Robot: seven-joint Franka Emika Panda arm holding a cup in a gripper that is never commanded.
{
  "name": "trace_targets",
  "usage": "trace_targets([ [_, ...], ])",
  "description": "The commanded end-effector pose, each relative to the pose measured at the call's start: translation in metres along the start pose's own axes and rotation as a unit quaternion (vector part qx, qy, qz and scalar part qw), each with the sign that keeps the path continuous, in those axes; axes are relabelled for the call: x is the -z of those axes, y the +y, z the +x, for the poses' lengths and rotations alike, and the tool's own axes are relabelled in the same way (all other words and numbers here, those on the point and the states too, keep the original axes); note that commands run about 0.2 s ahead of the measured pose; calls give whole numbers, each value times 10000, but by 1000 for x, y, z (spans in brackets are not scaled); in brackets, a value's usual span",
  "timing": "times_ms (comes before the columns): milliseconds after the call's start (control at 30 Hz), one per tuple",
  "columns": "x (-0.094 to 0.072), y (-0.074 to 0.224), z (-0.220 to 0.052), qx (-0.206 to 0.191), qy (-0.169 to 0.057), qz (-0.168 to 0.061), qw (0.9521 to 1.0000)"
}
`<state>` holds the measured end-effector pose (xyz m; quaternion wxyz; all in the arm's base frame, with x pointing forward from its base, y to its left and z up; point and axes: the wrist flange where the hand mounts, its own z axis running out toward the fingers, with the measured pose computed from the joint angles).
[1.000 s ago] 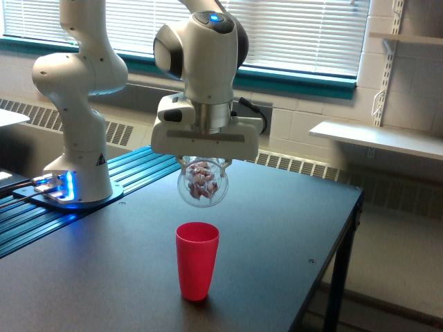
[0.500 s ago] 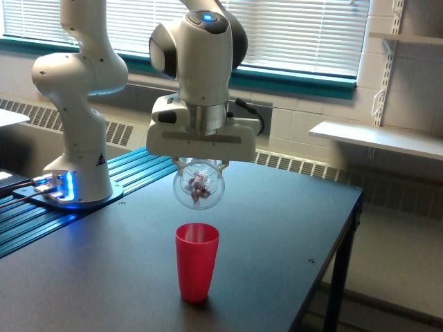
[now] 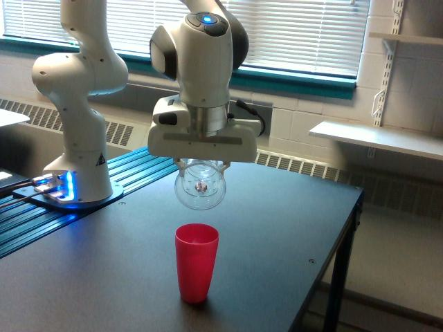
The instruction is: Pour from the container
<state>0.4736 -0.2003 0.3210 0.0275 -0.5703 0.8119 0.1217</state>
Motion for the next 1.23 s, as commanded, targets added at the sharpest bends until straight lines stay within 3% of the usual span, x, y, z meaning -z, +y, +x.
trace_targets([
  [33,-1,-1,-4,25,-32,-42,10000],
  [467,-12,2,-1,-94,-417,-203,9989],
  [1133,-3,-2,-9,92,73,-42,9999],
  [1233,1,-2,-12,148,243,-5,9996],
])
